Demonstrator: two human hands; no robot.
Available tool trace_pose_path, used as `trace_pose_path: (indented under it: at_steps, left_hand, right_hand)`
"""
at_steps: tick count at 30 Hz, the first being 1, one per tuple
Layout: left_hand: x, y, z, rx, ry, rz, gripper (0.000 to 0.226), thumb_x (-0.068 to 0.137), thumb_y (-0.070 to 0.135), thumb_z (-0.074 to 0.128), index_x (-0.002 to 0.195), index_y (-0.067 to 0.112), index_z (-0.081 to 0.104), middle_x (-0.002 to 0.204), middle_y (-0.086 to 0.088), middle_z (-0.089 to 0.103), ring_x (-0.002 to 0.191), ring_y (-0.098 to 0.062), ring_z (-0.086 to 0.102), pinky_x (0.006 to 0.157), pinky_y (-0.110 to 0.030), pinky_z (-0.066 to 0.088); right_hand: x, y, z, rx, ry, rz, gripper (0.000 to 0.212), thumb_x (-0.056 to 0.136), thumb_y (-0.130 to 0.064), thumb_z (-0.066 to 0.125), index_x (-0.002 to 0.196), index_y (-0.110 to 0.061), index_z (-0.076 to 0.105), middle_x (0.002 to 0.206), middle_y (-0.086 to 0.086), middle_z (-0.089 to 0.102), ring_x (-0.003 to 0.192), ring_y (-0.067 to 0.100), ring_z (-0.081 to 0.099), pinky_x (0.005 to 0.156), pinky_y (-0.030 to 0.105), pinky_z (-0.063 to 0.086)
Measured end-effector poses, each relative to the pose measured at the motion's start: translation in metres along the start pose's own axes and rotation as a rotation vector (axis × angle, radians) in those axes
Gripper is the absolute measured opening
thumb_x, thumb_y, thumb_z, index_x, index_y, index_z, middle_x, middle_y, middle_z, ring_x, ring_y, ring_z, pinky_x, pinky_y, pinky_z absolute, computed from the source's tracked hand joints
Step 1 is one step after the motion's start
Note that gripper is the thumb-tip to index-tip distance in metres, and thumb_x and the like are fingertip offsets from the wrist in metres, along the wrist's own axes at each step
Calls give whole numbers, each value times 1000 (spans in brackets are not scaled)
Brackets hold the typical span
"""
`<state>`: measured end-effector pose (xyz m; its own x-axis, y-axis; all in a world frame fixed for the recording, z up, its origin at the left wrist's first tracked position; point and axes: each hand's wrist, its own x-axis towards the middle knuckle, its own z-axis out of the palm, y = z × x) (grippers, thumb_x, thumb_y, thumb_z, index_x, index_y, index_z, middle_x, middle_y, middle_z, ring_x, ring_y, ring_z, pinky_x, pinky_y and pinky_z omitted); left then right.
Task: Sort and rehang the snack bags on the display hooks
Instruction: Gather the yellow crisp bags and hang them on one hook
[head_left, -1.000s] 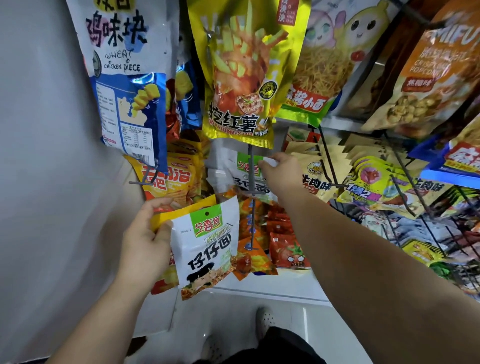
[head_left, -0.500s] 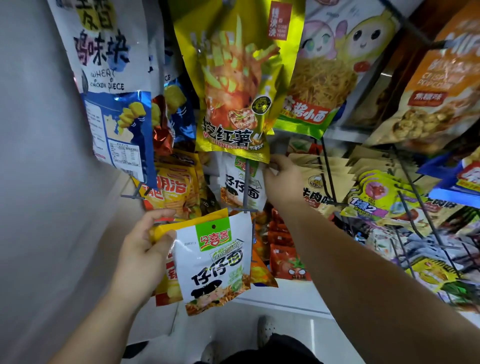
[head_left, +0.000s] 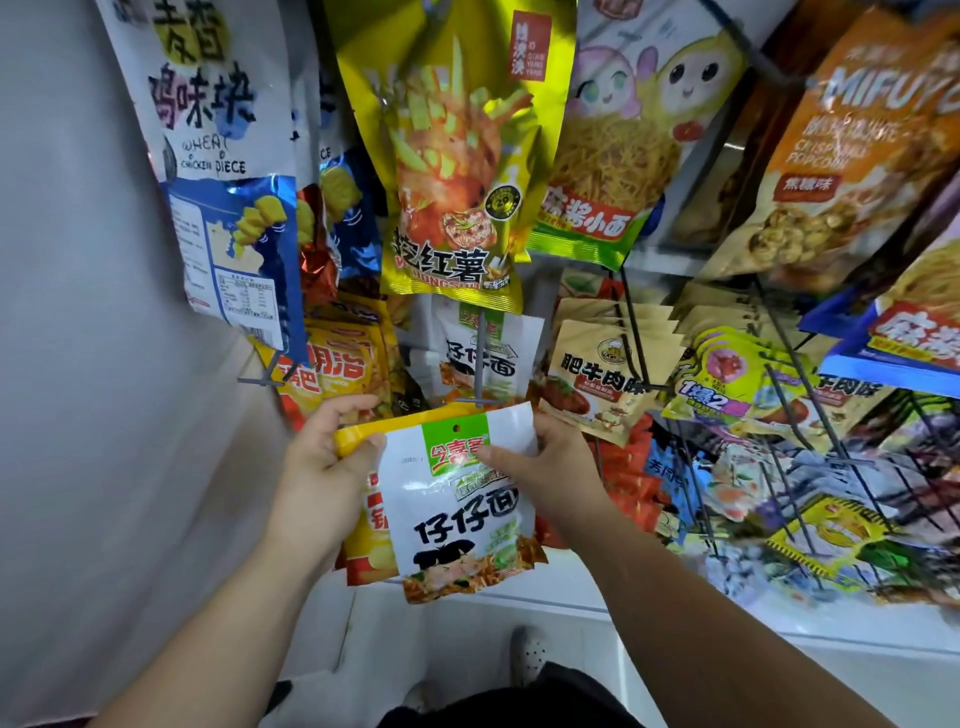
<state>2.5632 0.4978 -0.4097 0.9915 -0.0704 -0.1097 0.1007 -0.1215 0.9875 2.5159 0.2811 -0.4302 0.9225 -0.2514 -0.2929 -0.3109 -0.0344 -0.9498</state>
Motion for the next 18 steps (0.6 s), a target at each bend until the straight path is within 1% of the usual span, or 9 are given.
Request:
trace_pose_path:
  at_steps: [4,6,9,10,12,13,15,16,18]
  left_hand:
    - [-2,-2,0,-6,-5,3,31,99,-6,56,119,17,61,74,28,65,66,6,66,54,-11,49]
    - [-3,-5,-2,-5,15,-18,32,99,-4,57,120,20,62,86,21,68,69,3,68,57,-16,53]
    - [-1,-16,-11,-38,103,-110,28,101,3,58,118,25,64,102,2,75,75,-13,76,64,-35,61]
    - [0,-19,-15,-38,124,-128,27,101,4,58,117,24,64,101,0,76,78,-19,77,68,-41,63]
    - [0,-23,-21,-25,142,-126,27,101,3,57,114,25,65,103,1,77,86,-29,77,75,-50,63]
    - [-1,-24,-22,-7,151,-120,30,101,3,56,111,29,66,105,0,77,88,-30,76,76,-51,63]
    - [-3,-23,-26,37,181,-115,38,101,5,56,101,41,66,107,-1,76,90,-27,76,76,-48,63]
    - [-4,-23,-28,64,198,-112,40,101,7,57,98,46,65,107,-1,76,91,-26,76,77,-48,63]
    - [-6,-26,-34,134,219,-102,39,101,11,57,101,49,63,108,0,76,92,-25,76,80,-53,62]
  right_hand:
    - [0,-6,-5,31,-77,-35,21,87,-13,80,107,-17,76,101,2,80,92,20,77,75,34,63]
    - [1,-5,-7,-15,-116,-42,18,90,-15,77,107,-21,74,100,0,78,90,19,75,73,30,61]
    - [3,-7,-10,-81,-104,-33,17,91,-23,77,106,-29,70,99,-1,74,91,18,72,75,36,61]
    - [4,-7,-13,-80,-91,-28,17,91,-24,77,105,-29,70,99,-2,76,90,15,74,75,35,62]
    - [4,-10,-15,-61,-69,-5,11,91,-19,77,100,-25,72,90,-3,77,81,10,75,67,28,61]
    - [4,-12,-15,-51,-57,9,8,91,-18,77,97,-21,73,88,1,77,79,13,75,66,32,62]
    - [7,-14,-12,-41,-24,12,10,90,-20,79,97,-16,74,96,15,76,88,26,75,79,49,62]
    - [8,-15,-9,-33,2,0,12,89,-22,79,97,-15,74,99,18,75,91,30,73,83,52,60]
    - [10,-19,-4,-20,73,-16,8,90,-23,78,94,-20,72,93,8,74,86,23,70,76,42,57]
